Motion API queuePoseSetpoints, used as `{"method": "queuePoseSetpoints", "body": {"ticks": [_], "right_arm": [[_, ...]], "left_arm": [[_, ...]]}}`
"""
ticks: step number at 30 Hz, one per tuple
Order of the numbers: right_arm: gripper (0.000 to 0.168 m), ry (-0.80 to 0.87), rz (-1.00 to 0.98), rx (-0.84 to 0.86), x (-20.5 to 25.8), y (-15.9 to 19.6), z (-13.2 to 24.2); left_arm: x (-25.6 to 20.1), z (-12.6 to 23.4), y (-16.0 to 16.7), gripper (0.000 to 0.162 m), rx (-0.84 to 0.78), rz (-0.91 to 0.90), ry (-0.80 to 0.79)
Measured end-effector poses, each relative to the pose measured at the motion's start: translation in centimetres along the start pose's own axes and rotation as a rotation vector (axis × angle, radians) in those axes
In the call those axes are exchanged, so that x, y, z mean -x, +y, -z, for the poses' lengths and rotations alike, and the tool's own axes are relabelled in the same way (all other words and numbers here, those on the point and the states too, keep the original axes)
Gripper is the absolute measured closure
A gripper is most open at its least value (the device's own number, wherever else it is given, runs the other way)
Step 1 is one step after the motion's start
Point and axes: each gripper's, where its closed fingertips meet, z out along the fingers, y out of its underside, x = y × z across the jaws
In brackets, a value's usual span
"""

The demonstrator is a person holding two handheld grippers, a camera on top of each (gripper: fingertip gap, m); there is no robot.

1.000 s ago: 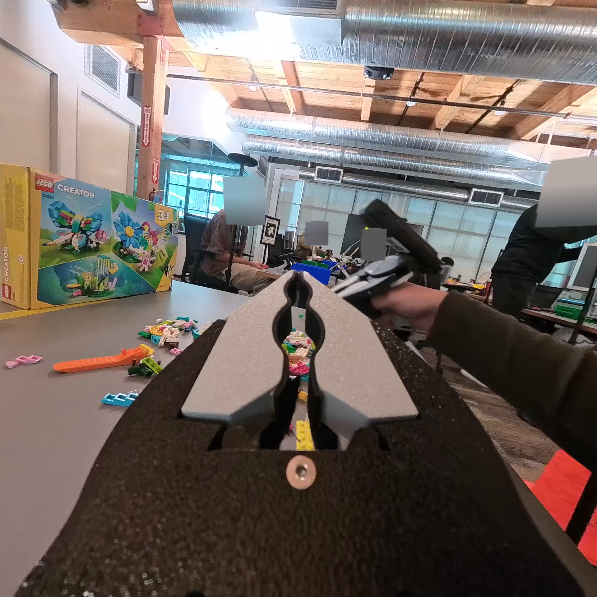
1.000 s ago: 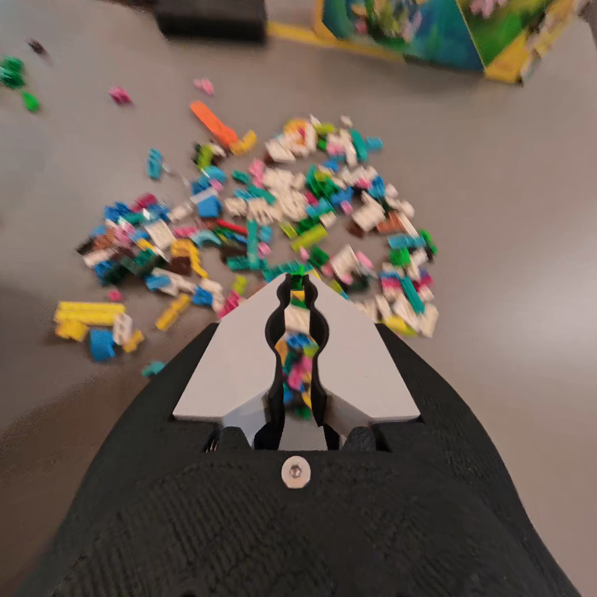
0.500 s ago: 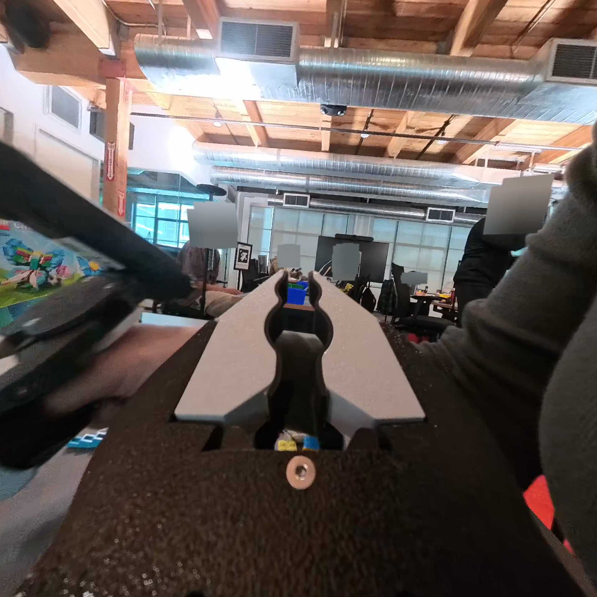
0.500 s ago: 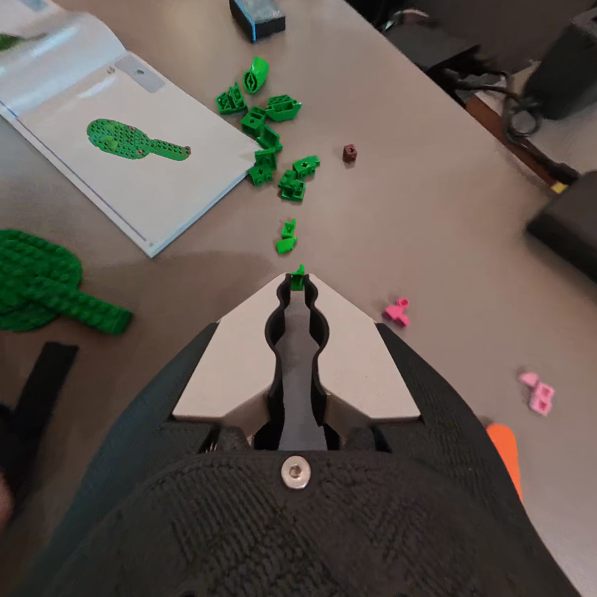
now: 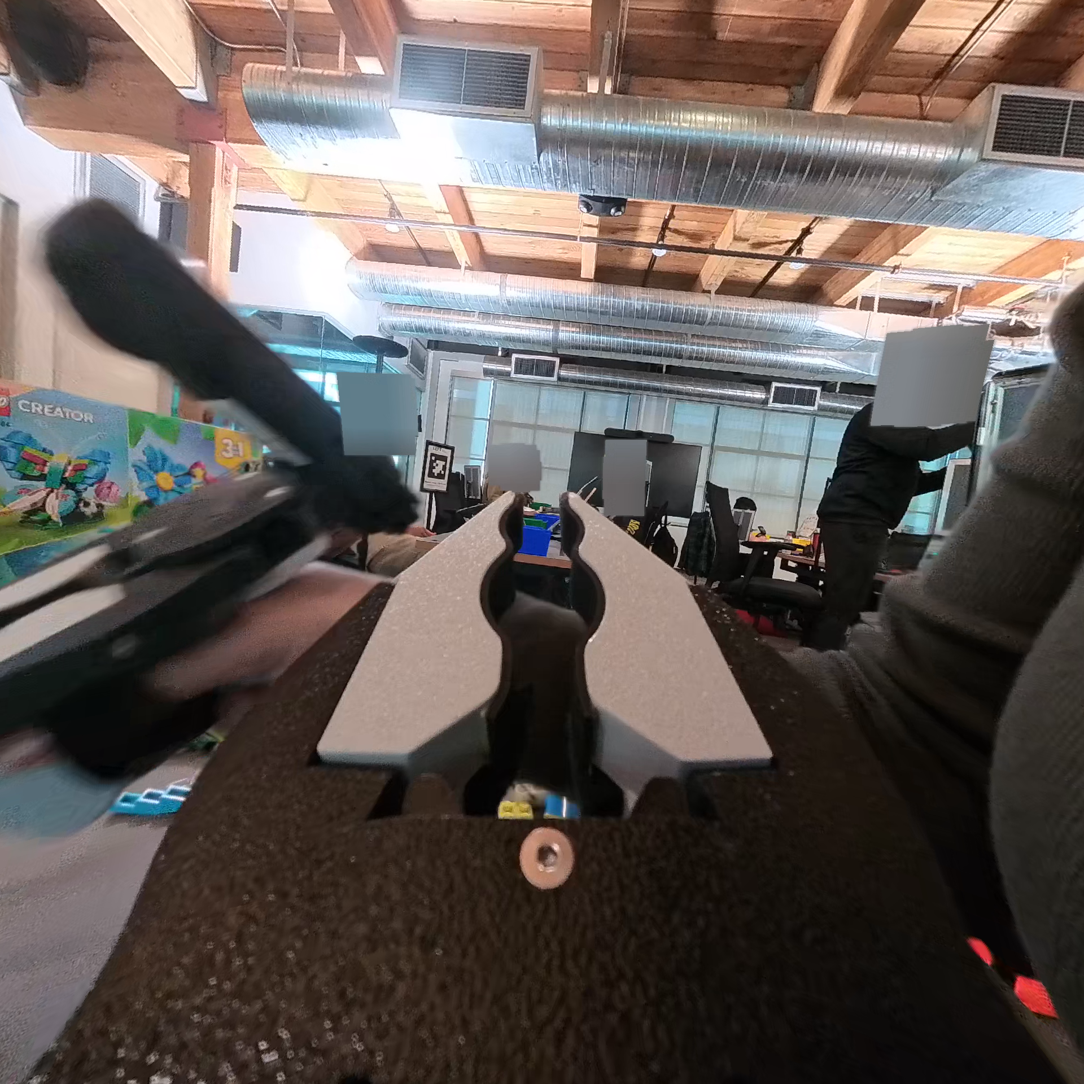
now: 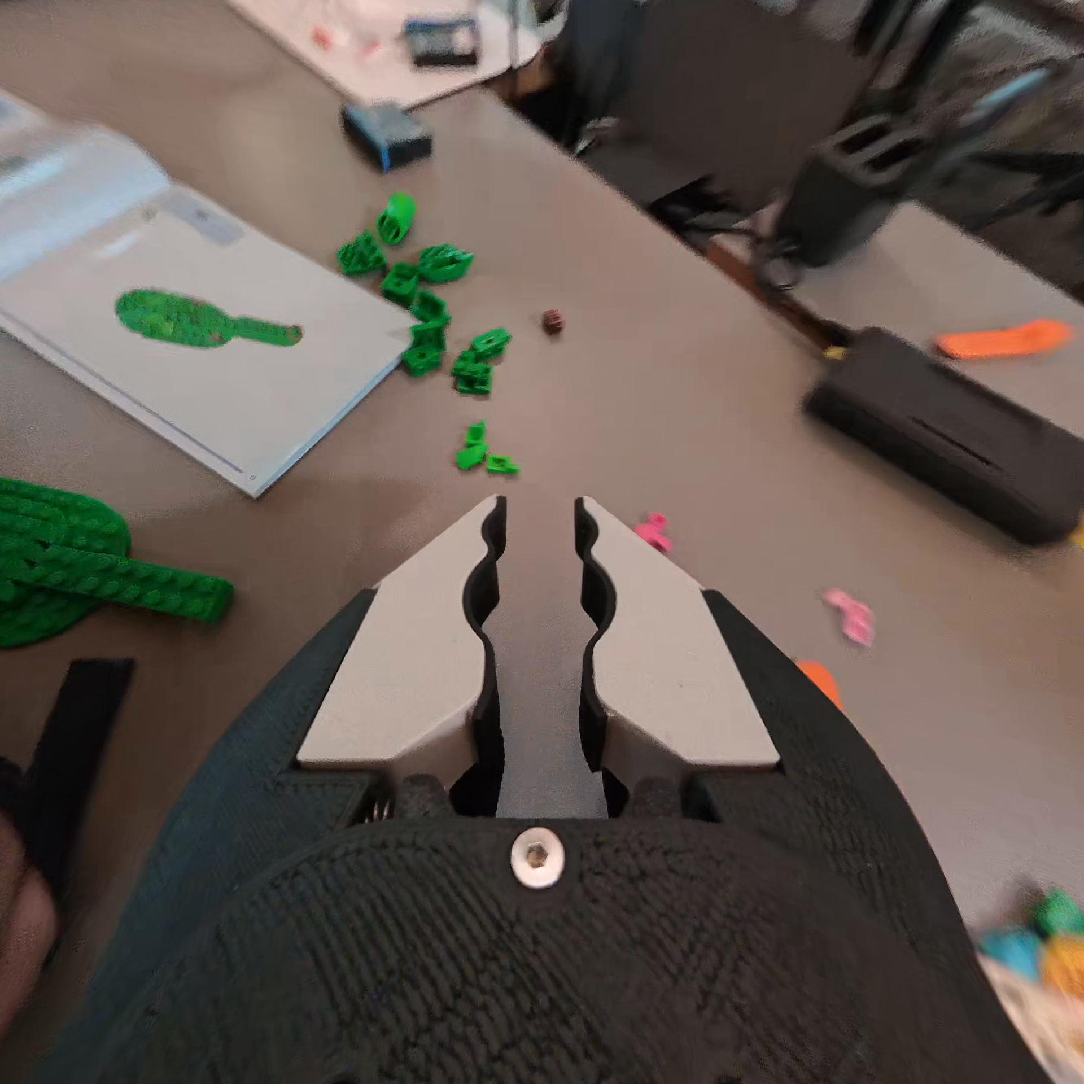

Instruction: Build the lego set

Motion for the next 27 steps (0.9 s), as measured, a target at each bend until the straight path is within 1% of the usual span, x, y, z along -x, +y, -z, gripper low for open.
{"method": "queuePoseSetpoints", "body": {"ticks": [2, 4, 6, 10, 13, 15, 16, 20, 23, 27], "right_arm": [[0.147, 0.1, -0.048, -0.048, -2.1, 0.4, 3.8], [0.15, 0.232, -0.113, -0.09, -4.7, 1.8, 8.1], [0.151, 0.36, -0.196, -0.095, -7.1, 4.3, 12.4], [0.151, 0.632, -0.375, -0.041, -11.5, 11.1, 20.9], [0.15, 0.785, -0.481, -0.02, -13.4, 15.3, 25.3], [0.149, 0.824, -0.513, 0.04, -13.4, 17.5, 26.9], [0.149, 0.817, -0.516, 0.065, -13.0, 18.2, 27.3], [0.151, 0.698, -0.499, 0.169, -10.1, 20.5, 27.7], [0.153, 0.662, -0.471, 0.209, -8.5, 21.7, 28.3], [0.155, 0.595, -0.476, 0.201, -7.2, 21.7, 28.3]], "left_arm": [[0.1, 0.0, 0.0, 0.152, -0.002, 0.003, -0.003], [0.2, 0.0, 0.0, 0.153, 0.001, 0.004, -0.009], [0.3, 0.0, 0.1, 0.153, 0.006, 0.004, -0.014], [0.6, -0.1, 0.3, 0.155, 0.018, 0.0, -0.035], [0.9, -0.2, 0.6, 0.157, 0.033, -0.014, -0.055], [0.9, -0.3, 0.7, 0.16, 0.042, -0.027, -0.065], [1.0, -0.3, 0.8, 0.161, 0.044, -0.032, -0.069], [1.2, -0.3, 0.8, 0.161, 0.044, -0.02, -0.079], [1.2, -0.3, 0.9, 0.162, 0.053, -0.022, -0.08], [1.2, -0.3, 1.0, 0.162, 0.055, -0.023, -0.08]]}}
